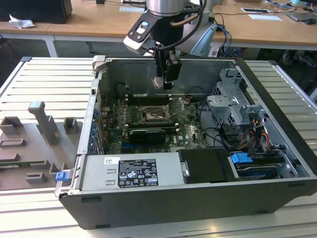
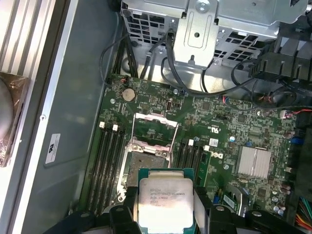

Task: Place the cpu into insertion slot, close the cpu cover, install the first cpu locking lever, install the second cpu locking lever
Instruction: 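Place the cpu into insertion slot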

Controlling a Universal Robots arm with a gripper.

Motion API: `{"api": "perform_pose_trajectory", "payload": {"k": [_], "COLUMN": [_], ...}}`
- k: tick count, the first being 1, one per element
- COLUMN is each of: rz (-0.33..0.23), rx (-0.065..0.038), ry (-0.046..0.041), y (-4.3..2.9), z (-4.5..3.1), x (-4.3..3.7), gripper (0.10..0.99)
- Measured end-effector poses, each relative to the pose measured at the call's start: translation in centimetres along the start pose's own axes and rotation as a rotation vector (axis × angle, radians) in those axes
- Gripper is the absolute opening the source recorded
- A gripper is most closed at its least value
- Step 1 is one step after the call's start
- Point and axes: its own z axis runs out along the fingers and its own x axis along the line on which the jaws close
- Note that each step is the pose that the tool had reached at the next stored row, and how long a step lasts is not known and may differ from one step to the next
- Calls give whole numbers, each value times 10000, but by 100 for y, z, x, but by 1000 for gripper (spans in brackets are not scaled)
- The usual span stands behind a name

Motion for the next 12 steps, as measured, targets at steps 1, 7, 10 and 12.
{"api": "perform_pose_trajectory", "payload": {"k": [1,7,10,12], "rz": [0,0,0,1], "rx": [0,1,1,1], "ry": [0,1,0,1], "y": [0,-2,-3,-4], "z": [3,28,43,55], "x": [0,-1,-1,-1], "gripper": [541,541,541,541]}}
